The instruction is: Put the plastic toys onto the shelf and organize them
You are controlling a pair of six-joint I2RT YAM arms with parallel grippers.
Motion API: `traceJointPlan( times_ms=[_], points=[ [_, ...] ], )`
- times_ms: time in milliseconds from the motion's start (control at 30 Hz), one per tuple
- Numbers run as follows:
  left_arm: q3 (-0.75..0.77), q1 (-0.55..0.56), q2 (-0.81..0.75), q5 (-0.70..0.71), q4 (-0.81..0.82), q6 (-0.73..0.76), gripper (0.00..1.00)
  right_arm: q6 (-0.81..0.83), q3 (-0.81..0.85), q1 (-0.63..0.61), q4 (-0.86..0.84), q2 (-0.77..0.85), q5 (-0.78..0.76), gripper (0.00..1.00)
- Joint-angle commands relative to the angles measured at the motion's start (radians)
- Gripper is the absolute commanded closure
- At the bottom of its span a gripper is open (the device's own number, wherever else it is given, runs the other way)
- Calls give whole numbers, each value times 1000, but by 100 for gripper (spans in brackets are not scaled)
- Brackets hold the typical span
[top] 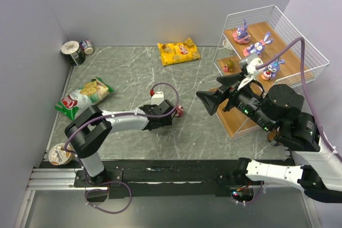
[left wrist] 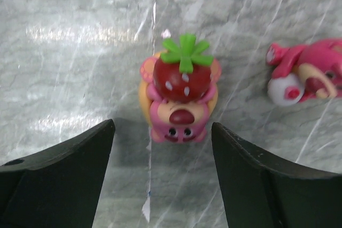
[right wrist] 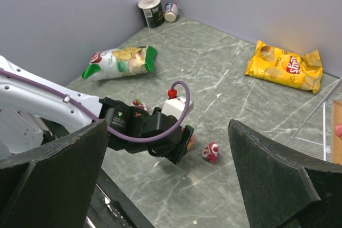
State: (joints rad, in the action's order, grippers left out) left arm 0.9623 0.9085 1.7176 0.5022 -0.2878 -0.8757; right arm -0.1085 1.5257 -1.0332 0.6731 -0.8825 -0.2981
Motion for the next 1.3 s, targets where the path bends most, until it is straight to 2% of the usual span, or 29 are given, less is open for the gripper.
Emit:
traceJointPlan(
  times_ms=[0, 167, 267, 300, 467, 567, 600, 733, 900, 1067, 1267],
  points=[
    [4, -22, -16, 10, 94, 0, 21, -5, 30, 4, -18, 14, -18, 0],
    [0, -36, 5, 6, 144, 30, 23, 9, 37, 4, -12, 14, -29, 0],
    [1, -39, 20, 16, 150, 38, 36, 20, 45, 4, -9, 16, -47, 0],
    [-2, -39, 22, 19, 151, 41, 44, 21, 47, 2, -7, 16, -50, 0],
    [-4, -39, 33, 15, 157, 57, 59, 29, 53, 4, -7, 14, -56, 0],
    [3, -39, 39, 16, 148, 57, 72, 38, 59, 2, -9, 14, -59, 0],
    [4, -40, 37, 21, 144, 58, 80, 39, 62, 4, -9, 11, -61, 0],
    [12, -39, 8, 27, 128, 72, 99, 53, 80, 2, -12, 7, -61, 0],
    [26, -37, -99, 16, 118, 136, 99, 70, 93, 4, -21, 2, -56, 0],
    [42, -16, -212, -74, 177, 259, 99, 78, 96, 2, -29, -6, -52, 0],
    [108, 73, -219, -181, 272, 412, 99, 78, 99, 2, -36, -3, -47, 0]
  ],
)
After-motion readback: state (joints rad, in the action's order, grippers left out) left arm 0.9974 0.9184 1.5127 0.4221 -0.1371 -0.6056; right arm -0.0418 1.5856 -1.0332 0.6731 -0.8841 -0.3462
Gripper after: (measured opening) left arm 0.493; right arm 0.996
